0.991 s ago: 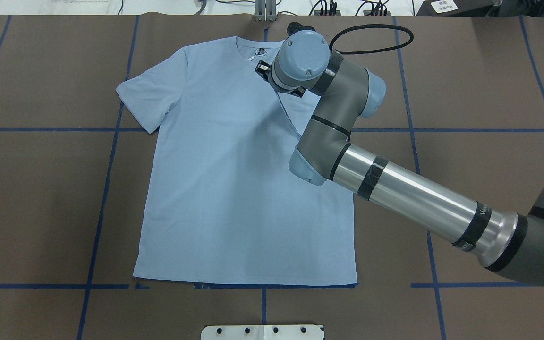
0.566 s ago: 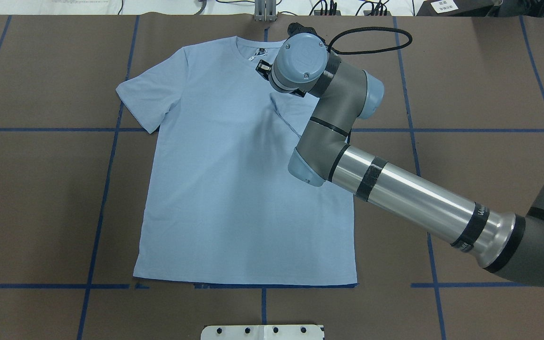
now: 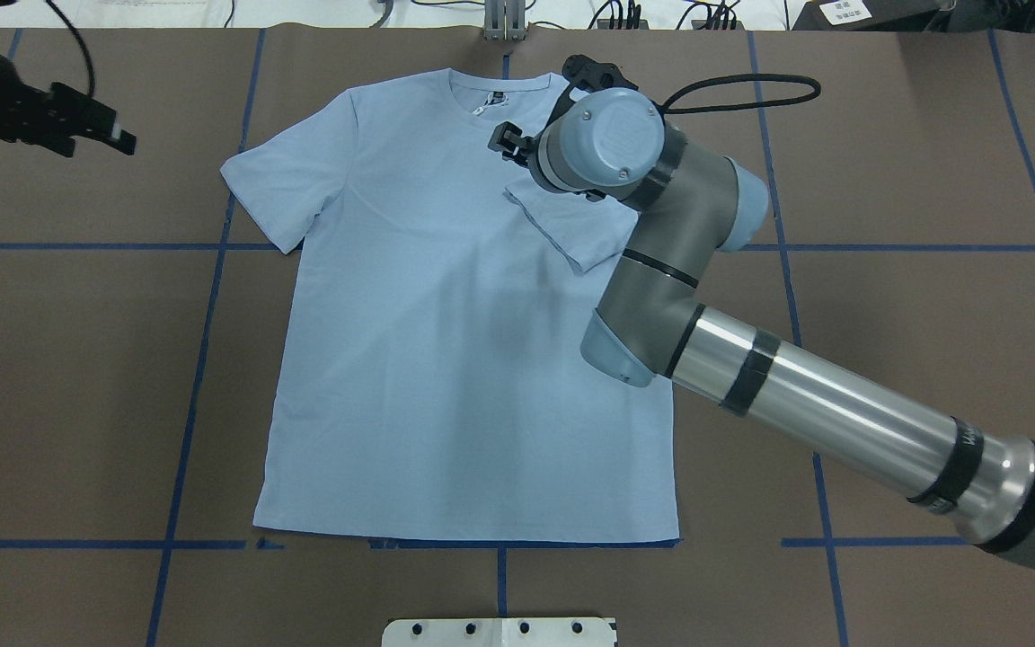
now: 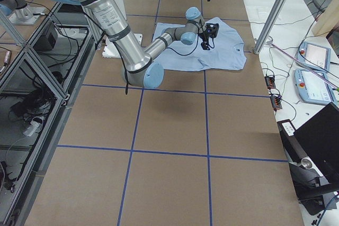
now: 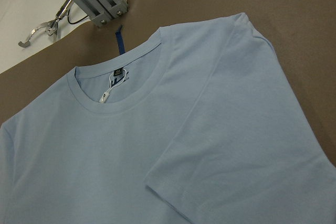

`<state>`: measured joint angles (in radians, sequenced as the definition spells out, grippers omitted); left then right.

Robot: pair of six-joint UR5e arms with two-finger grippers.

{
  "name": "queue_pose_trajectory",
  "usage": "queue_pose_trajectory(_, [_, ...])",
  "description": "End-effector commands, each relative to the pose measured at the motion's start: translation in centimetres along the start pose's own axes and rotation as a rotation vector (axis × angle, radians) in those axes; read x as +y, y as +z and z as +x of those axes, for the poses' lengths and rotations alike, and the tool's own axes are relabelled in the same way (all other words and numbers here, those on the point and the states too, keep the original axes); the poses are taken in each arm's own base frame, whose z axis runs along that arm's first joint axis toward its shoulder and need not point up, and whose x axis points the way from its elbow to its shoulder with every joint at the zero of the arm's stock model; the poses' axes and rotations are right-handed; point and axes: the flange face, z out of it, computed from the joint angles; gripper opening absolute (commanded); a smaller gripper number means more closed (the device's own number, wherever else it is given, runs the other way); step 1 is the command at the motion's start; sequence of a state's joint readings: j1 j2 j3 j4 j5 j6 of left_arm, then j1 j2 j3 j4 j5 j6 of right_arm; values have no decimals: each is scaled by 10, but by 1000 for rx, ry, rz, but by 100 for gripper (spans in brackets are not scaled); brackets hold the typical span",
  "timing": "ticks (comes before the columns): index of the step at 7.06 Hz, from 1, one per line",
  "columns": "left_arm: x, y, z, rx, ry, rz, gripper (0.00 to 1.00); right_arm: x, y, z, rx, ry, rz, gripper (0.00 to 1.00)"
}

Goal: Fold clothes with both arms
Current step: 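Withdraw the right gripper while the left gripper folds the other sleeve inward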

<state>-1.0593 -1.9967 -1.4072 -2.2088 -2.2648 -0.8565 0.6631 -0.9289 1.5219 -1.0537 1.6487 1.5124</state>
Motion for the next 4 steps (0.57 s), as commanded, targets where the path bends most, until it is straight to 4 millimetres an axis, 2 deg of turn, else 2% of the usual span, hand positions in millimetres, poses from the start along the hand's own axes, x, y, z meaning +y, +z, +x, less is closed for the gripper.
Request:
queue_pose_trajectory(1, [-18,80,-38,-41,2,72,96,3,-48,77,0,-94,-21,100])
queue_pose_trajectory(2, [-28,91,-35,-82,-34,120,93,-1,-52,108,26,-155,-31,100])
queue_pose_trajectory(3, [-18,110,-29,-116,-36,132,91,-10,-55,128,45,-197,-34,100])
queue_pose_trajectory(4, [-26,117,-26,-141,-37,152,89,-21,-58,140,56,-190,-42,100])
